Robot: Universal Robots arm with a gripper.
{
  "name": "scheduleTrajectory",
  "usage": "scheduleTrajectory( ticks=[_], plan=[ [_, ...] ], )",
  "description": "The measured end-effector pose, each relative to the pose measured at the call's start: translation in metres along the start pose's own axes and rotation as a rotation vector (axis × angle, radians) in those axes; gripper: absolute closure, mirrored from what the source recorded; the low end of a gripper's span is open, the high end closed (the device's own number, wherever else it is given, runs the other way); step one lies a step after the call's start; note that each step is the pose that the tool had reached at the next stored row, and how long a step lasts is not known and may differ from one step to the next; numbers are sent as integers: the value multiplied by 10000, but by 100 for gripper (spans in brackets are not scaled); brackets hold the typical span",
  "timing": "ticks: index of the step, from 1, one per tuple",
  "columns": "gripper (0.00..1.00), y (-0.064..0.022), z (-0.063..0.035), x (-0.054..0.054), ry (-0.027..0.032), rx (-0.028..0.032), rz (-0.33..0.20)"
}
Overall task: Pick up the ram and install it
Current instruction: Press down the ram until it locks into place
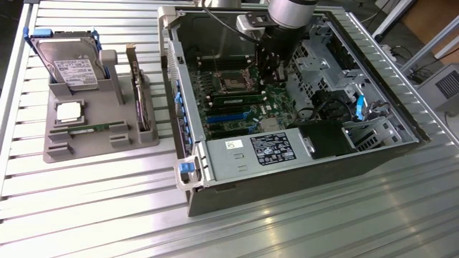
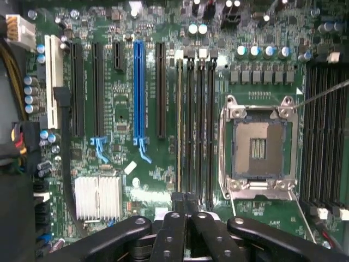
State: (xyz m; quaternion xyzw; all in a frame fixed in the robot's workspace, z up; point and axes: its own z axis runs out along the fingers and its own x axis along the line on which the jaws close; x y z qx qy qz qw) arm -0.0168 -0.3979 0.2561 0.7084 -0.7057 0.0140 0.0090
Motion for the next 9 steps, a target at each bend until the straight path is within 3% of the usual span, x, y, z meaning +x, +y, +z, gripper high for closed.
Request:
scheduleTrajectory(
  ticks=[3, 6, 9],
  plan=[
    [90, 174, 0, -1, -2, 40, 1],
    [90, 415, -2, -2, -3, 79, 3],
    [90, 520, -2, -2, -2, 83, 2]
  ],
)
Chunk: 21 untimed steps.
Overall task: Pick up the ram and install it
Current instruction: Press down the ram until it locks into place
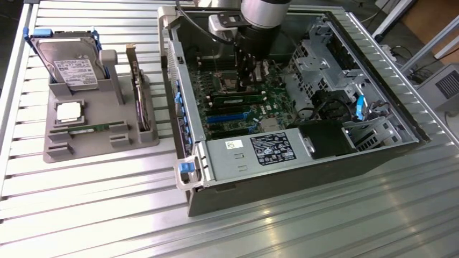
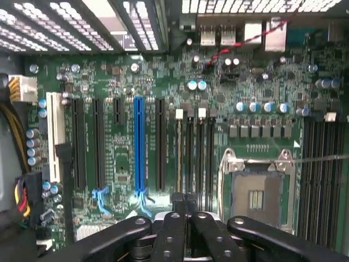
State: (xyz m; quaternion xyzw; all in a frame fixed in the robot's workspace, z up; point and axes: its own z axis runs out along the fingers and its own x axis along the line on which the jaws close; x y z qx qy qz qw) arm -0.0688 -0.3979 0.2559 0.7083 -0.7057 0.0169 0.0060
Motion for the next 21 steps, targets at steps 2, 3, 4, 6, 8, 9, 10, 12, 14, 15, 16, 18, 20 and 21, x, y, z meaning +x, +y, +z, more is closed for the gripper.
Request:
scheduleTrajectory(
  ticks=[2, 3, 4, 6, 8, 9, 10, 12, 14, 15, 16, 18, 20, 21],
  plan=[
    [90, 88, 2, 3, 1, 1, 1],
    [90, 138, 7, 7, -1, 2, 0],
    [90, 175, 30, 8, -4, 4, 1],
    [90, 200, 86, 7, -1, 2, 0],
    [90, 315, 112, 6, -1, 2, 1],
    [90, 373, 118, 5, -1, 2, 1],
    [90, 402, 134, 7, -1, 2, 1],
    [90, 409, 164, 14, -2, 2, 1],
    [90, 412, 181, 19, 2, 0, 2],
    [90, 413, 187, 20, 1, 0, 1],
    [90, 413, 192, 20, 0, 1, 0],
    [90, 421, 208, 21, 0, 1, 1],
    [90, 422, 215, 21, 0, 0, 0],
    [90, 422, 218, 21, 1, 0, 1]
  ],
)
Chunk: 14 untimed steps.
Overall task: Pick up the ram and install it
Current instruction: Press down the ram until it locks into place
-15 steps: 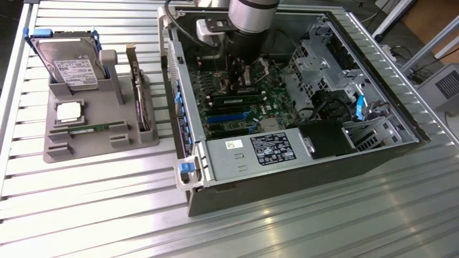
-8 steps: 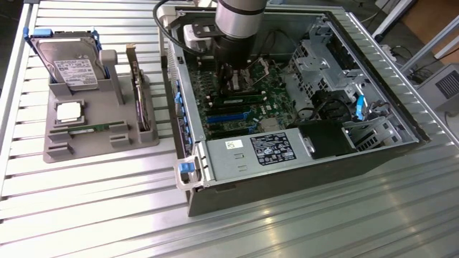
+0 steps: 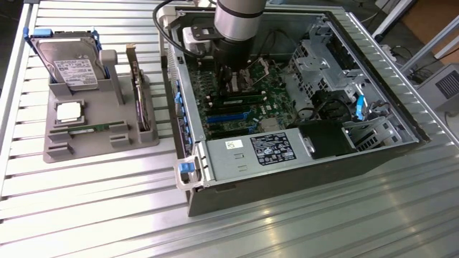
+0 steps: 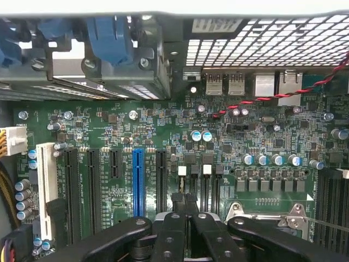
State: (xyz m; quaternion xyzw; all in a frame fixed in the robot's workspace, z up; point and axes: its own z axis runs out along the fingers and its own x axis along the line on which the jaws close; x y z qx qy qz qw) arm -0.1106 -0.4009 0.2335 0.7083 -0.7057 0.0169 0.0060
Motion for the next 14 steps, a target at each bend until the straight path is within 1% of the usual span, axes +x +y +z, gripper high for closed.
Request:
scheduleTrajectory(
  ticks=[7, 8, 9, 10, 11, 14],
  plan=[
    [90, 0, 7, -1, -4, 4, 0],
    [90, -2, -72, 2, -5, 12, 0],
    [90, -2, -128, 4, -3, 13, 1],
    [90, 5, -137, 4, -11, 18, 2],
    [90, 26, -137, 10, -36, 21, 2],
    [90, 38, -110, 19, -43, 19, 1]
  ],
)
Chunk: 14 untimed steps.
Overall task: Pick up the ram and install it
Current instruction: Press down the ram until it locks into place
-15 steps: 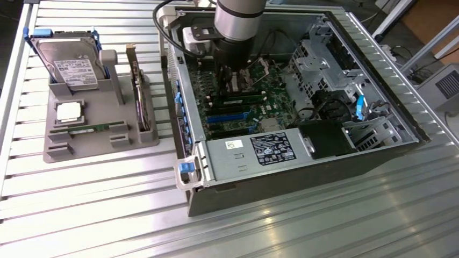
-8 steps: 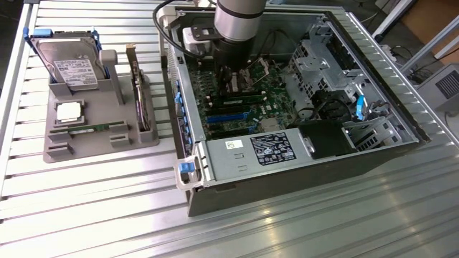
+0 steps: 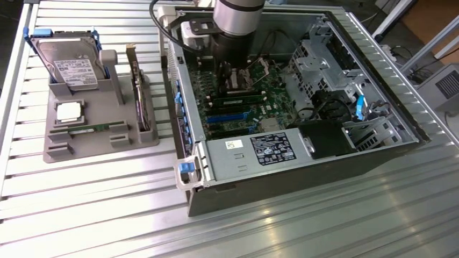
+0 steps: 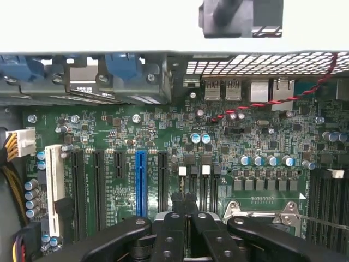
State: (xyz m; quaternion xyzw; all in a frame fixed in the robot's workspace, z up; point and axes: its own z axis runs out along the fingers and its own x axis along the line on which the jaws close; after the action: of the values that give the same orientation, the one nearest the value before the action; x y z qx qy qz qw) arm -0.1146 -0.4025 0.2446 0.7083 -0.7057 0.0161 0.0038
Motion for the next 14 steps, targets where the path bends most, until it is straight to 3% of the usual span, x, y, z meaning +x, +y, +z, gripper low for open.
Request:
scheduleTrajectory(
  ticks=[12, 14],
  plan=[
    [90, 5, 161, 4, -3, -55, 0],
    [90, 2, 3, 8, -1, -43, -2]
  ],
)
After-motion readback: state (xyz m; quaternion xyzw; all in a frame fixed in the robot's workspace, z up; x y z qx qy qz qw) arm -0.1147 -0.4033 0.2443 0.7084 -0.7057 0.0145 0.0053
